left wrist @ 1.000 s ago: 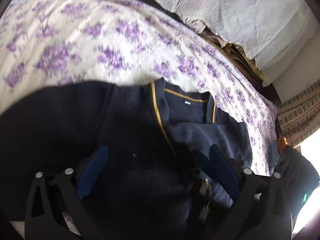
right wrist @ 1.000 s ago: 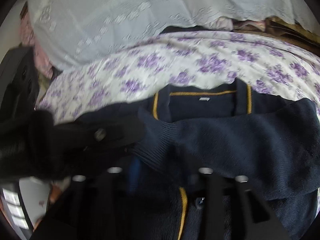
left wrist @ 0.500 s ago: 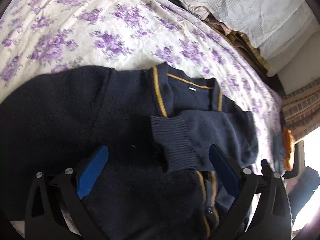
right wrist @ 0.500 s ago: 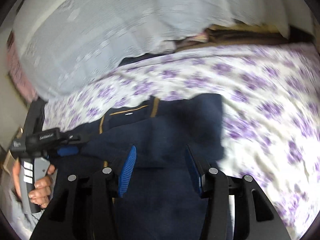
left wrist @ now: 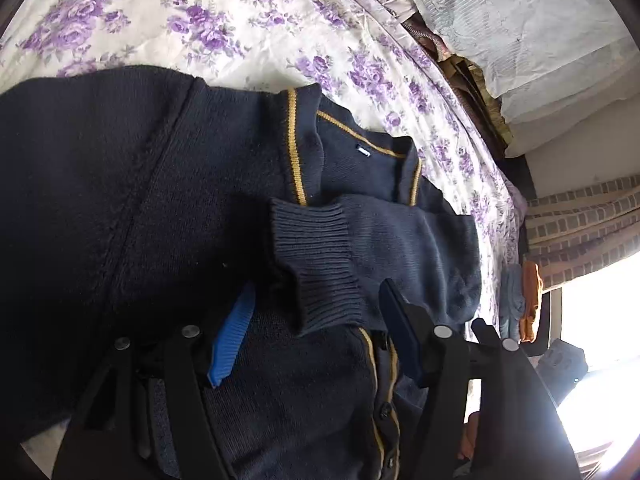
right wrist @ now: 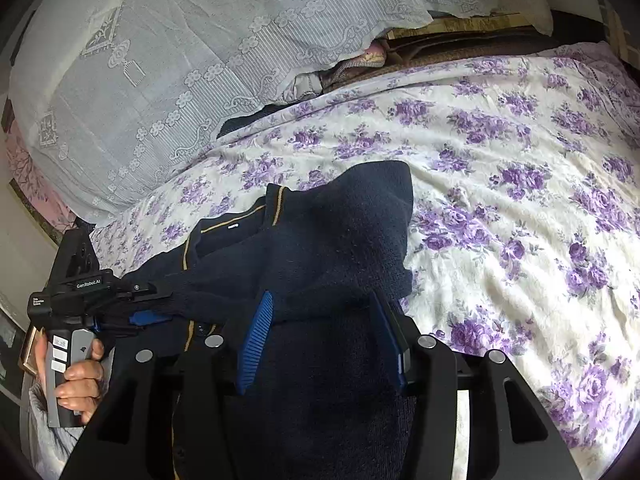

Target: Fold small clothes

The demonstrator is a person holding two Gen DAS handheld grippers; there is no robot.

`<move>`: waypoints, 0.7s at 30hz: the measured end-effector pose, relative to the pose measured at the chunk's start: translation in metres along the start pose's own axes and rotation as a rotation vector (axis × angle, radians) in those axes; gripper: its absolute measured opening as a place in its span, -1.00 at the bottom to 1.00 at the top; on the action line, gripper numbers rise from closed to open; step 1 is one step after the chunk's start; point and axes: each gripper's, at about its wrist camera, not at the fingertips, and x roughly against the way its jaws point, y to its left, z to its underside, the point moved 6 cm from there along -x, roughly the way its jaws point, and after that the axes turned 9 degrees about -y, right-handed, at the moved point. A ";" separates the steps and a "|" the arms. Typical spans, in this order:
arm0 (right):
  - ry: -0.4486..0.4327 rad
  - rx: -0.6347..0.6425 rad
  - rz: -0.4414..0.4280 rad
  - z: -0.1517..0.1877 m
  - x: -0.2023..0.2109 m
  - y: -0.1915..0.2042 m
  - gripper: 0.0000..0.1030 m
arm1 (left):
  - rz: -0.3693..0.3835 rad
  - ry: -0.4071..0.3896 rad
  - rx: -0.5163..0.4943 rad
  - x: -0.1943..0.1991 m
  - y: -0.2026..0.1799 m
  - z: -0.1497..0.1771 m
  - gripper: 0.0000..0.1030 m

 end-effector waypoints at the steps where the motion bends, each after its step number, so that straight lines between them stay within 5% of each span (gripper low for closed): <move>1: -0.002 -0.002 0.004 0.000 -0.001 -0.002 -0.02 | 0.001 -0.015 -0.001 0.003 -0.001 0.000 0.17; 3: -0.016 -0.007 0.012 -0.004 -0.001 -0.004 -0.15 | -0.016 -0.065 -0.012 0.010 -0.001 -0.005 -0.85; 7: -0.056 -0.005 0.026 -0.029 -0.005 -0.007 -0.65 | -0.036 -0.178 -0.033 0.037 -0.002 -0.017 -0.87; 9: -0.079 0.004 0.044 -0.050 -0.012 -0.008 -0.73 | -0.088 -0.240 -0.065 0.050 -0.004 -0.022 -0.87; 14: -0.042 0.097 0.106 -0.068 -0.049 -0.002 -0.74 | -0.191 -0.186 -0.120 0.031 0.002 -0.017 -0.86; 17: 0.111 0.203 0.273 -0.046 -0.101 -0.022 -0.87 | -0.299 -0.151 -0.154 0.017 0.014 -0.016 -0.73; 21: 0.107 0.126 0.237 -0.047 -0.103 -0.036 -0.90 | -0.295 -0.129 -0.141 0.011 0.020 -0.017 -0.72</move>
